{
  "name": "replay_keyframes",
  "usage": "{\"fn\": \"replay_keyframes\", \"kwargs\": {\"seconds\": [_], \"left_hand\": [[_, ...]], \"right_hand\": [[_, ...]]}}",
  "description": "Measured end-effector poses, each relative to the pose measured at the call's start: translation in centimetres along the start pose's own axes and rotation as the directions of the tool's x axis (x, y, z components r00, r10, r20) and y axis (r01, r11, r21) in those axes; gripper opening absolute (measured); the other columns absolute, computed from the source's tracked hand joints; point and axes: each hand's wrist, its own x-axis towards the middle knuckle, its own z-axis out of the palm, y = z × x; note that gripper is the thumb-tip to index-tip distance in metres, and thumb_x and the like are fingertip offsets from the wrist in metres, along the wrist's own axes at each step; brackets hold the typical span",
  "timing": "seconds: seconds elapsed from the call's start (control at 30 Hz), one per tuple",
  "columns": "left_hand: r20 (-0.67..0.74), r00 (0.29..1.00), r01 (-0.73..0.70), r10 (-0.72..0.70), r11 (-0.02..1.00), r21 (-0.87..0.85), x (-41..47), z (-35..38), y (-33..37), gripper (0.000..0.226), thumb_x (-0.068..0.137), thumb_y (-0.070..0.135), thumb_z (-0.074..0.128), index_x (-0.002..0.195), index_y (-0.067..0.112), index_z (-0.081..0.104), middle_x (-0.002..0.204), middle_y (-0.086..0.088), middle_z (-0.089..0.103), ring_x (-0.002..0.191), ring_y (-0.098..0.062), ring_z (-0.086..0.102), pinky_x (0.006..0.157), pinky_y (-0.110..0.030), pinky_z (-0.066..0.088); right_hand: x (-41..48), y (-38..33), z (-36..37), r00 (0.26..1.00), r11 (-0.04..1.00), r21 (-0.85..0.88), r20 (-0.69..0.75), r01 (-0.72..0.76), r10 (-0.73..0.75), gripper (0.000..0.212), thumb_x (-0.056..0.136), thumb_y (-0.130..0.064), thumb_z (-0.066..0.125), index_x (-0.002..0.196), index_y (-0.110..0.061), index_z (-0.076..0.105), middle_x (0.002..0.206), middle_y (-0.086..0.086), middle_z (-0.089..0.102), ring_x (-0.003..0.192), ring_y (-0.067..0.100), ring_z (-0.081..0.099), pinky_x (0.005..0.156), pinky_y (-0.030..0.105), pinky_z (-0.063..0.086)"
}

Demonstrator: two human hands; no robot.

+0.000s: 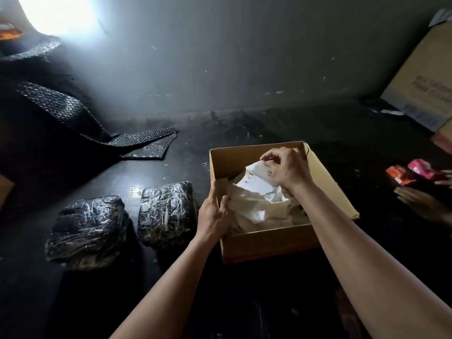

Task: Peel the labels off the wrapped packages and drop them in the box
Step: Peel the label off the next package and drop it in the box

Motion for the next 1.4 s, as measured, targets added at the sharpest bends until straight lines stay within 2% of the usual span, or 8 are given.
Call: {"fn": "replay_keyframes", "kwargs": {"seconds": [0.27,0.5,0.8,0.93,1.07,1.2,1.3,1.4], "left_hand": [[-0.048,0.999,0.020,-0.024,0.998,-0.065,-0.6,0.2,0.3,0.055,0.103,0.034,0.051,0.152,0.047,0.029,0.126,0.024,0.051,0.113,0.000,0.051,0.089,-0.016,0.039],[-0.044,0.999,0.026,-0.027,0.999,-0.040,-0.8,0.1,0.6,0.055,0.104,0.033,0.050,0.153,0.045,0.028,0.142,0.003,0.058,0.106,-0.001,0.049,0.082,-0.017,0.036],[-0.047,0.998,0.033,-0.037,0.995,-0.090,-0.7,0.1,0.2,0.055,0.102,0.037,0.052,0.147,0.056,0.027,0.128,0.027,0.051,0.114,-0.002,0.057,0.089,-0.019,0.043],[-0.054,0.998,0.030,-0.035,0.996,-0.086,-0.7,0.1,0.4,0.056,0.102,0.035,0.053,0.150,0.050,0.027,0.121,0.026,0.049,0.110,0.001,0.053,0.078,-0.011,0.041],[-0.053,0.998,0.040,-0.046,0.995,-0.096,-0.7,0.1,0.4,0.056,0.102,0.036,0.053,0.151,0.049,0.027,0.120,0.026,0.050,0.108,0.000,0.055,0.074,0.002,0.036],[-0.064,0.996,0.052,-0.058,0.994,-0.095,-0.6,0.1,0.4,0.057,0.102,0.035,0.054,0.145,0.055,0.023,0.111,0.021,0.058,0.100,-0.002,0.059,0.072,0.002,0.038],[-0.069,0.996,0.056,-0.063,0.994,-0.091,-0.6,0.2,0.4,0.056,0.101,0.036,0.054,0.138,0.061,0.020,0.109,0.019,0.061,0.099,-0.003,0.059,0.071,0.003,0.037],[-0.069,0.996,0.055,-0.062,0.994,-0.097,-0.5,0.2,0.5,0.056,0.102,0.034,0.054,0.136,0.063,0.020,0.112,0.020,0.059,0.102,-0.002,0.058,0.071,0.003,0.036]], "right_hand": [[1.0,2.3,1.6,0.990,0.989,0.078,0.073,-0.122,0.117,0.015,0.077,-0.032,0.079,0.087,-0.032,0.068,0.081,-0.013,0.072,0.091,0.018,0.068,0.084,0.049,0.055],[1.4,3.1,2.3,0.972,0.972,0.070,0.094,-0.223,0.216,0.022,0.070,-0.033,0.084,0.058,-0.042,0.067,0.093,-0.011,0.063,0.098,0.016,0.062,0.087,0.049,0.054],[1.7,3.6,2.0,0.973,0.974,0.077,0.112,-0.213,0.204,0.018,0.072,-0.030,0.084,0.075,-0.027,0.066,0.075,-0.015,0.067,0.081,0.014,0.067,0.084,0.051,0.054],[2.1,3.9,2.2,0.980,0.984,0.028,0.102,-0.174,0.170,0.016,0.072,-0.033,0.085,0.065,-0.031,0.071,0.091,-0.005,0.070,0.092,0.018,0.065,0.084,0.043,0.057],[2.1,4.0,2.5,0.991,0.995,-0.007,0.080,-0.103,0.103,0.009,0.086,-0.023,0.075,0.081,-0.030,0.075,0.104,-0.004,0.072,0.104,0.020,0.064,0.092,0.044,0.054],[2.5,4.2,2.3,0.990,0.995,0.029,0.112,-0.091,0.087,0.013,0.090,-0.018,0.070,0.102,-0.018,0.075,0.109,0.001,0.073,0.097,0.016,0.067,0.072,0.025,0.055],[2.8,4.4,2.3,0.986,0.994,-0.007,0.121,-0.112,0.112,0.009,0.088,-0.013,0.070,0.093,-0.015,0.078,0.100,0.005,0.075,0.086,0.013,0.065,0.062,0.017,0.045],[2.9,4.7,2.6,0.987,0.993,-0.035,0.112,-0.115,0.118,0.016,0.091,-0.010,0.066,0.087,-0.019,0.078,0.100,0.008,0.074,0.097,0.021,0.066,0.077,0.028,0.056]]}}
